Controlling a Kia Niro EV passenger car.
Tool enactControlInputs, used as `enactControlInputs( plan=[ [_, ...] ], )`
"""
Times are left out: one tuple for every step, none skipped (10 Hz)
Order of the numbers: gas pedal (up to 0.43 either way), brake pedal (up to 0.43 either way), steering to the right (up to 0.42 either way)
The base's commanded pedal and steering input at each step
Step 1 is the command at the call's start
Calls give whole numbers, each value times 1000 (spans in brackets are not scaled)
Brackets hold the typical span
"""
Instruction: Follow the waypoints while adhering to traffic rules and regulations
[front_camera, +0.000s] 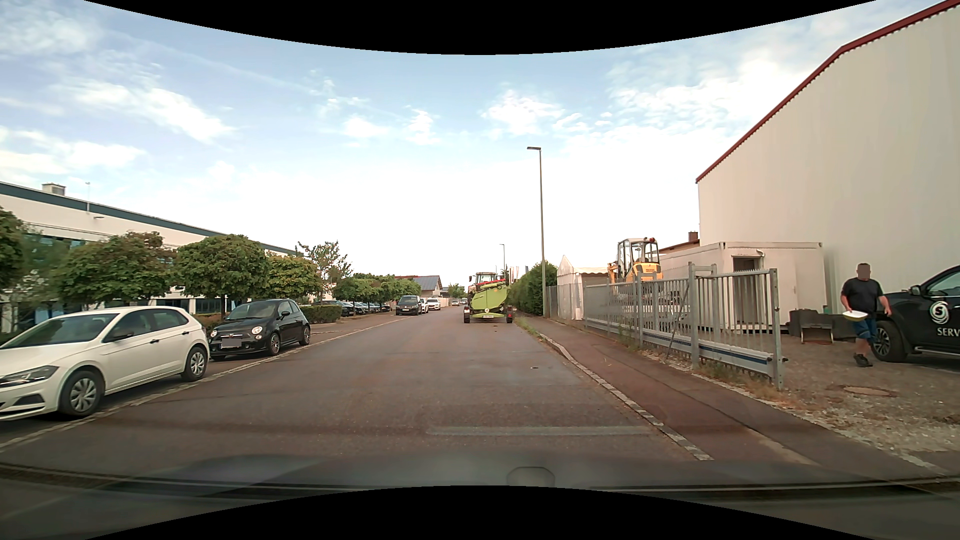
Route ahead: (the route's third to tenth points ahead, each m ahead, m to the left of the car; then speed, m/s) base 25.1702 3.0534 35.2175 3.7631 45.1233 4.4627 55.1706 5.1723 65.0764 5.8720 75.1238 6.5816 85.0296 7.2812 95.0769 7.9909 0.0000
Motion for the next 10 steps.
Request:
enactControlInputs(
  plan=[
    [0,244,-5],
    [0,244,-5],
    [0,244,-5],
    [0,244,-5],
    [0,250,-5],
    [0,244,-5],
    [0,244,-5],
    [0,244,-5],
    [0,244,-5],
    [0,244,-5]
  ],
)
